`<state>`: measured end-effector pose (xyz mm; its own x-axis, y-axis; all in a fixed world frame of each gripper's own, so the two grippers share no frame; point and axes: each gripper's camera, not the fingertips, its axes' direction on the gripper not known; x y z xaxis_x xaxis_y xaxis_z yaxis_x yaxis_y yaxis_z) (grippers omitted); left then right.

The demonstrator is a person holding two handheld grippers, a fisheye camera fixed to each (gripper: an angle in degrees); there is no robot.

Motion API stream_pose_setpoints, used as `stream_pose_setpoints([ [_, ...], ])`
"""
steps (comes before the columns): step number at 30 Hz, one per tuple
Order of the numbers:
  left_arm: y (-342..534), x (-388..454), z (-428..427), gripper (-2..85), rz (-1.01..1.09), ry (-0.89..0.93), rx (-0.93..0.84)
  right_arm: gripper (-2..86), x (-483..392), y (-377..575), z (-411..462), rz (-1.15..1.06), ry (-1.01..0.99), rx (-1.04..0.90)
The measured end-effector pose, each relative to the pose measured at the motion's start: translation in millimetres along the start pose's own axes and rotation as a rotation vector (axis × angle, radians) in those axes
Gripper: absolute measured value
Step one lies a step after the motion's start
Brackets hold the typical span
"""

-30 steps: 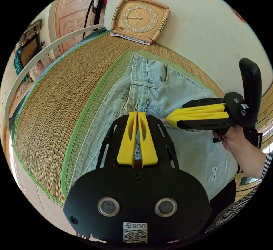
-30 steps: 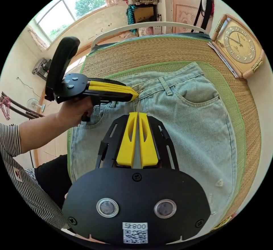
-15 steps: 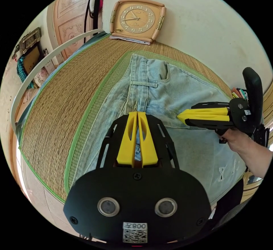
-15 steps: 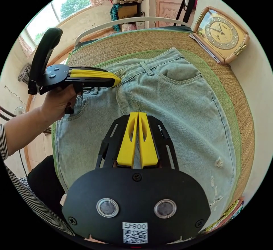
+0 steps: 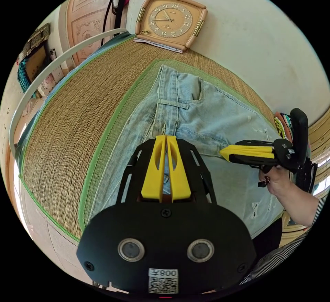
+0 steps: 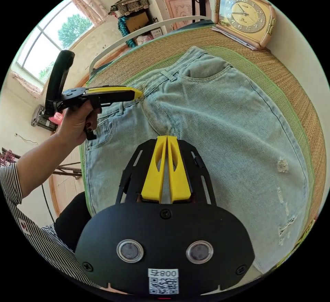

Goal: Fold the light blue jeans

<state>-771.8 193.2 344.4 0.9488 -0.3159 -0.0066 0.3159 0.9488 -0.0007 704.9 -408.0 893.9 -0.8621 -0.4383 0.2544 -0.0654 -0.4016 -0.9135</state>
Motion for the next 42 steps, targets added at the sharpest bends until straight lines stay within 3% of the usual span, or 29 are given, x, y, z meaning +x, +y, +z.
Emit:
stream_pose_setpoints([
  [7, -24, 1, -25, 1.3, 0.063, 0.139, 0.064, 0.5, 60, 59, -81, 0.121, -0.062, 0.125],
  [13, -60, 18, -24, 2.1, 0.139, 0.197, 0.013, 1.3, 117, 116, -135, 0.238, -0.083, 0.144],
  [19, -74, 55, -13, 1.4, 0.214, 0.165, -0.089, 1.2, 112, 164, -148, 0.263, -0.067, 0.092],
  [27, -102, 88, -25, 0.3, 0.178, 0.094, -0.093, 0.2, 106, 179, -149, 0.244, -0.071, 0.017],
  [33, -136, 125, -40, 0.2, 0.242, 0.104, -0.046, 0.1, 119, 183, -184, 0.267, -0.123, 0.077],
  [37, -164, 149, -38, 0.2, 0.287, 0.114, -0.058, 0.1, 142, 179, -225, 0.296, -0.056, 0.184],
  [42, -215, 197, -21, 0.2, 0.346, 0.126, -0.109, 0.1, 189, 158, -232, 0.374, 0.086, 0.082],
])
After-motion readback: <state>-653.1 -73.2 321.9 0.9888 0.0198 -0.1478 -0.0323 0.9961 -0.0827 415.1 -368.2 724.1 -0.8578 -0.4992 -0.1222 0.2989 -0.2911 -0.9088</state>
